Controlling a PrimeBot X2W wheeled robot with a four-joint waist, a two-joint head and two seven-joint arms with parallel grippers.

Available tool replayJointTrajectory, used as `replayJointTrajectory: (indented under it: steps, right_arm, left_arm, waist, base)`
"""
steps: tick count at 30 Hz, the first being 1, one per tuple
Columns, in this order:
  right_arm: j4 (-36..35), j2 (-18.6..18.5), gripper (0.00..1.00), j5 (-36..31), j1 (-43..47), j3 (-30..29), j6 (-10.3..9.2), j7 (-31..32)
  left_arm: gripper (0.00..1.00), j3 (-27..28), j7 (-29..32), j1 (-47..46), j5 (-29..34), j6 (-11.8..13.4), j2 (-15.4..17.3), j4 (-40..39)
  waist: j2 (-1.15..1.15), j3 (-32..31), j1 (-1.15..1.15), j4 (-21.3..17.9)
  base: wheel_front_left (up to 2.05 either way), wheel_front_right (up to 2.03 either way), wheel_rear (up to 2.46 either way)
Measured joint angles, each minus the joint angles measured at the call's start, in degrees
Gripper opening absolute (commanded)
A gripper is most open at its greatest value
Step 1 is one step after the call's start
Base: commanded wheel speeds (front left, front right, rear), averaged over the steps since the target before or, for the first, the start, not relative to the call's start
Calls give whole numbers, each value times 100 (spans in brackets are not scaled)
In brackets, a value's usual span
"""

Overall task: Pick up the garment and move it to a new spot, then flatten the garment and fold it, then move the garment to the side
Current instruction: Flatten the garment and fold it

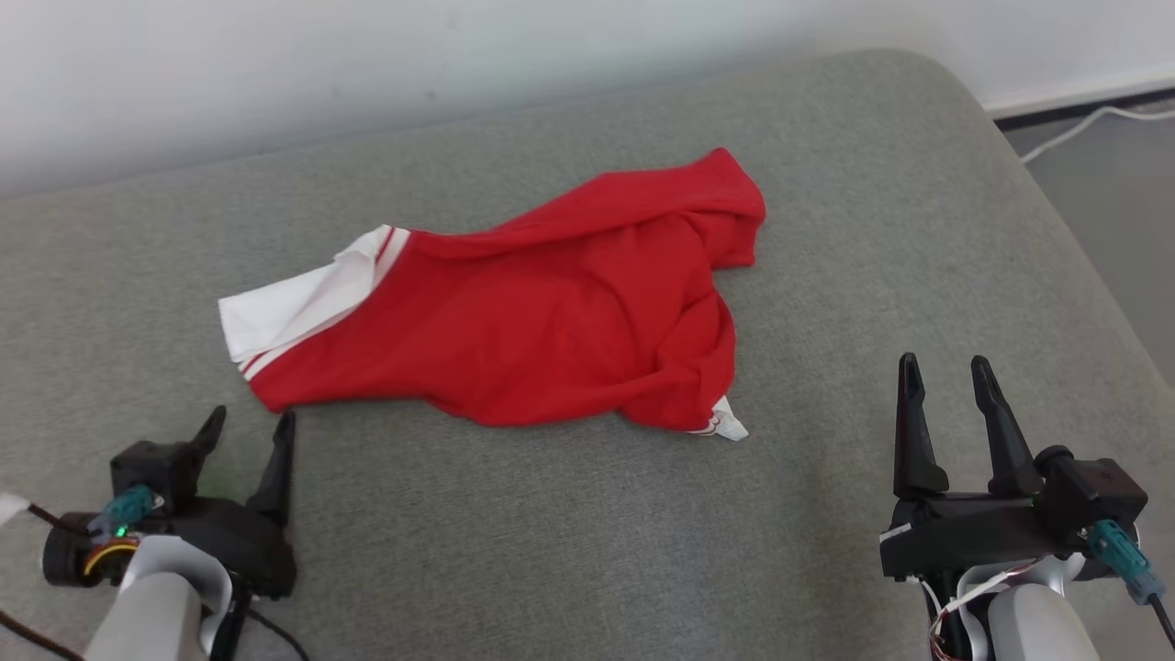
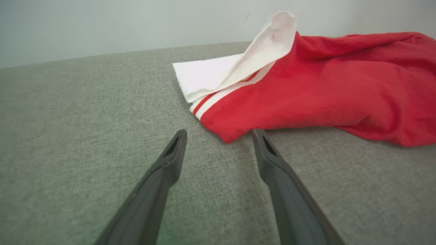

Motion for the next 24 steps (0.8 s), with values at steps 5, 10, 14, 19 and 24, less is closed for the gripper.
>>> replayJointTrajectory:
  steps: [5,10,14,19,24]
  right_arm:
    - [7,32,100,3,-23,15,0,0]
    - [38,44,100,9,-44,26,0,0]
    - [93,52,100,5,-46,33,0,0]
    - [110,58,100,-29,-38,16,0,0]
    - [172,58,100,-43,16,-2,0,0]
  left_arm:
    - [100,-55,-1,-294,59,0,111,416]
    - [100,-80,-1,-411,83,5,122,461]
    - [0,-133,-1,-461,143,-1,100,458]
    - [0,-186,-1,-487,171,-11,85,272]
    - [0,-263,-1,-481,209,-53,119,-102]
  waist:
    - [0,169,0,-183]
    - [0,235,0,-302]
    - [0,197,-1,-306]
    - [0,130,-1,-236]
    - [0,17,-1,-81]
  base:
    - [0,0,0]
    - [0,0,0]
    - [0,0,0]
    - [0,0,0]
    - [0,0,0]
